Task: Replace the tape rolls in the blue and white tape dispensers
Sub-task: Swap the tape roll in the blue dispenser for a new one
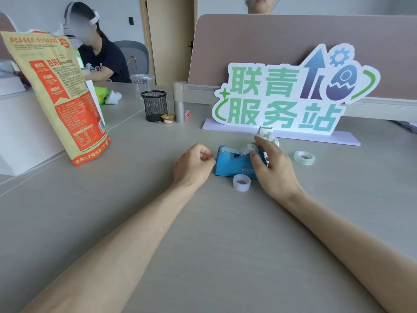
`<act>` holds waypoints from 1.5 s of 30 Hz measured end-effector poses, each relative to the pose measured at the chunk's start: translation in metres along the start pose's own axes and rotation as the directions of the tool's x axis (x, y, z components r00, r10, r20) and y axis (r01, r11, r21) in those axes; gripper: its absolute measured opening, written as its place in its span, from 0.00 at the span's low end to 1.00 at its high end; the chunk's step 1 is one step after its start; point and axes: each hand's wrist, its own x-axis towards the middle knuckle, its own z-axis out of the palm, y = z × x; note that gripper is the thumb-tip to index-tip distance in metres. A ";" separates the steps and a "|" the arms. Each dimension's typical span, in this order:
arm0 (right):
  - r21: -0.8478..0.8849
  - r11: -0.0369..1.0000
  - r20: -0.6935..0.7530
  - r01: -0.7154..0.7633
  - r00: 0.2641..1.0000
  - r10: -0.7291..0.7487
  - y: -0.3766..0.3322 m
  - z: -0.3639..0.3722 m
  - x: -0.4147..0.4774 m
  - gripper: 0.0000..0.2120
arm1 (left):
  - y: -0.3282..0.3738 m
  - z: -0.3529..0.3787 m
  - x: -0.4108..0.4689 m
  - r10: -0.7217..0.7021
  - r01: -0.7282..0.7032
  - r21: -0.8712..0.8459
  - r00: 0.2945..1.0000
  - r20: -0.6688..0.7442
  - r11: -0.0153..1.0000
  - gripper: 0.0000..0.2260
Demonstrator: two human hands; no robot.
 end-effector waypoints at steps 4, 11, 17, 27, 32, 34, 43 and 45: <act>-0.004 1.000 0.002 -0.005 1.000 0.005 -0.001 0.000 -0.001 0.20 | 0.001 0.001 0.000 0.000 -0.001 0.031 1.000 0.015 1.000 0.03; -0.009 1.000 0.004 -0.005 1.000 0.005 -0.003 -0.001 -0.002 0.18 | -0.002 0.000 -0.001 0.048 -0.051 0.078 0.998 0.037 0.996 0.04; 0.052 0.997 0.016 -0.050 0.999 0.050 -0.005 -0.001 -0.002 0.18 | -0.001 -0.001 -0.008 0.141 -0.144 0.230 0.990 0.032 0.962 0.05; 0.335 0.915 0.169 -0.223 0.970 0.175 0.001 -0.008 0.001 0.30 | -0.008 -0.003 -0.026 0.324 -0.324 0.496 0.942 0.088 0.805 0.09; 0.423 0.875 0.188 -0.237 0.967 0.171 0.001 -0.010 -0.001 0.28 | -0.007 -0.006 -0.025 0.321 -0.292 0.463 0.947 0.017 0.837 0.10; 0.477 0.838 0.219 -0.266 0.959 0.180 0.002 -0.011 0.000 0.27 | -0.006 -0.006 -0.024 0.321 -0.290 0.448 0.947 0.006 0.846 0.10; 0.457 0.848 0.314 -0.270 0.941 0.130 0.005 -0.014 -0.002 0.23 | -0.006 -0.007 -0.021 0.257 -0.279 0.336 0.960 0.110 0.900 0.13; 0.397 0.896 0.317 -0.197 0.946 0.067 0.004 -0.010 -0.004 0.21 | -0.003 -0.008 -0.020 0.210 -0.269 0.329 0.956 0.203 0.905 0.18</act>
